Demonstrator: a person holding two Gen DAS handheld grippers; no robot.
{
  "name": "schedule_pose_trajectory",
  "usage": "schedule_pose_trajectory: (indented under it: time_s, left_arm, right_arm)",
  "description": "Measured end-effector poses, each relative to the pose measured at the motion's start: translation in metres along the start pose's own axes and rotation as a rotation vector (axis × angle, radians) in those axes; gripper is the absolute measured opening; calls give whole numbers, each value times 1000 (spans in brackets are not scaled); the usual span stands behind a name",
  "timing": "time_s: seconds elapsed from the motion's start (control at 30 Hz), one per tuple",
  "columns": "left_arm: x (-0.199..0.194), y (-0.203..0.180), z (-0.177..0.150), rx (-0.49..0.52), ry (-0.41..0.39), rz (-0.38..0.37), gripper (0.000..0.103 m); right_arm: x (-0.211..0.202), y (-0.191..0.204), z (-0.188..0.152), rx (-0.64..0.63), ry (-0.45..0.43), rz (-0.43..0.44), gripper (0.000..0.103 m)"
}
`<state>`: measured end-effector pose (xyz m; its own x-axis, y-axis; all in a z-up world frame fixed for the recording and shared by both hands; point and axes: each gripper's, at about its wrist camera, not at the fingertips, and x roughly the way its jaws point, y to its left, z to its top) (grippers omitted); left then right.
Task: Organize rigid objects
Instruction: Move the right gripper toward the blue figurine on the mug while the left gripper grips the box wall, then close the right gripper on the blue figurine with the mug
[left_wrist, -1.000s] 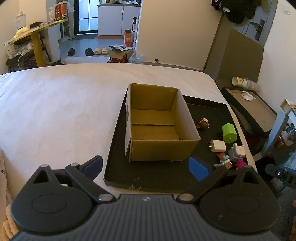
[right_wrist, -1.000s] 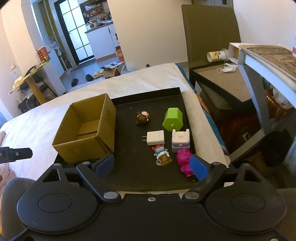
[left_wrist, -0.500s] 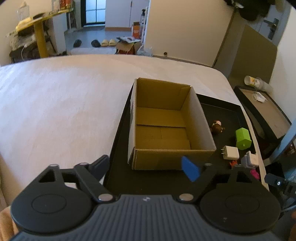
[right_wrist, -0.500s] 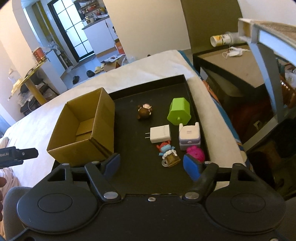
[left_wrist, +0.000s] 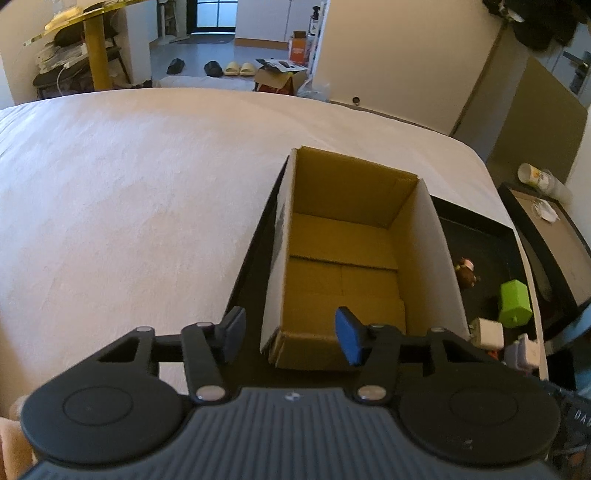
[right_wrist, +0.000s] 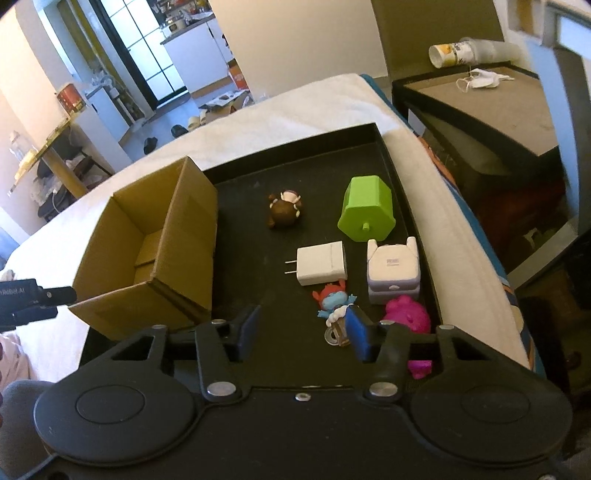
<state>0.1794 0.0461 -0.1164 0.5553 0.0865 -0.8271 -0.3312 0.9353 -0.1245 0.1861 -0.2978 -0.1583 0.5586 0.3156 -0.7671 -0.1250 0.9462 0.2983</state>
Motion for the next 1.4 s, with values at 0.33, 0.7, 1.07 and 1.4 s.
schedule_pose_trajectory:
  time_s: [0.33, 0.7, 1.07, 1.4]
  left_arm:
    - [27, 4, 15, -30, 27, 16, 44]
    - [57, 11, 17, -62, 100, 4, 26]
    - [52, 17, 11, -38, 94, -3, 13]
    - [35, 23, -4, 31, 106, 1, 13]
  right_arm:
    - [27, 0, 4, -28, 29, -38, 50]
    - [51, 0, 4, -54, 70, -102, 49]
    - [63, -2, 2, -42, 124, -120, 28]
    - [58, 0, -4, -34, 139, -88, 23]
